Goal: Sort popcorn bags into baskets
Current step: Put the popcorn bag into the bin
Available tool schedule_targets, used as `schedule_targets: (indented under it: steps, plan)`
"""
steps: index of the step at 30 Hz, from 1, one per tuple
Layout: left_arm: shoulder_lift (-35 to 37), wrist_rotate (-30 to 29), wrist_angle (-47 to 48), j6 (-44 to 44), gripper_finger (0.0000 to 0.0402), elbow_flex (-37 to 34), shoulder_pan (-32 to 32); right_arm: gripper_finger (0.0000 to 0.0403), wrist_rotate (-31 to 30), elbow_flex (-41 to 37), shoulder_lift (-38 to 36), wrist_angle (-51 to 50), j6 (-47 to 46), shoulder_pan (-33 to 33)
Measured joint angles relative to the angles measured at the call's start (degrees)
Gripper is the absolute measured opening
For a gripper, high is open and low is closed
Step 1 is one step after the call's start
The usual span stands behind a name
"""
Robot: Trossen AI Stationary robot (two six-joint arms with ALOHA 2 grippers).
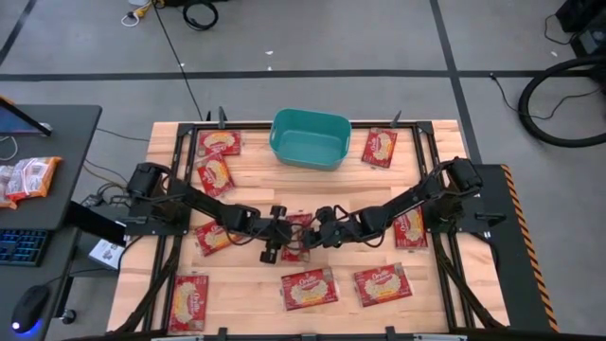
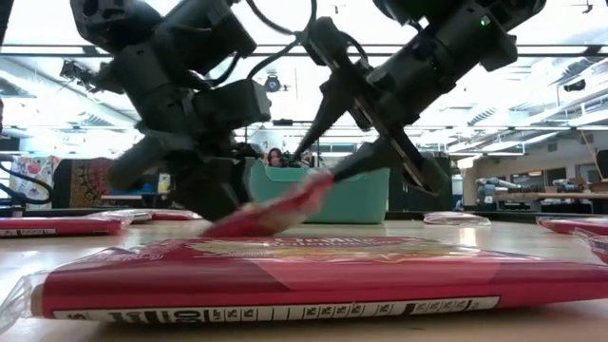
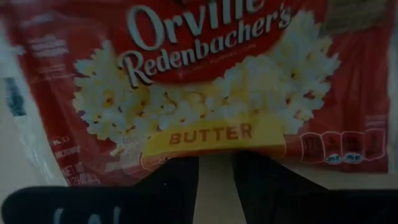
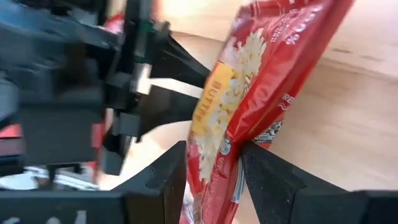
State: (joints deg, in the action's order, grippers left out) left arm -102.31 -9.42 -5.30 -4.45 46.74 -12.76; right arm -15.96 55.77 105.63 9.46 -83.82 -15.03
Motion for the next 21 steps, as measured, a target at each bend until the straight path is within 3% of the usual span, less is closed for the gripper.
schedule_targets:
  steps: [7, 15, 21]
  plan:
    - [-1.5, -0.1, -2.4, 1.0, 0.0105, 0.1, 1.8, 0.0140, -4.1, 0.0, 0.1, -4.4, -1.9, 1.1]
    - [-1.2, -0.1, -2.1, 0.9, 0.0105, 0.1, 1.8, 0.0023, -4.6, 0.0, 0.1, -6.5, -1.2, 1.2]
    - [0.0, 0.0, 0.0, 5.3, 0.0105, 0.1, 1.7, 0.0022, -5.3, 0.0, -0.1, -6.6, 0.1, 1.3]
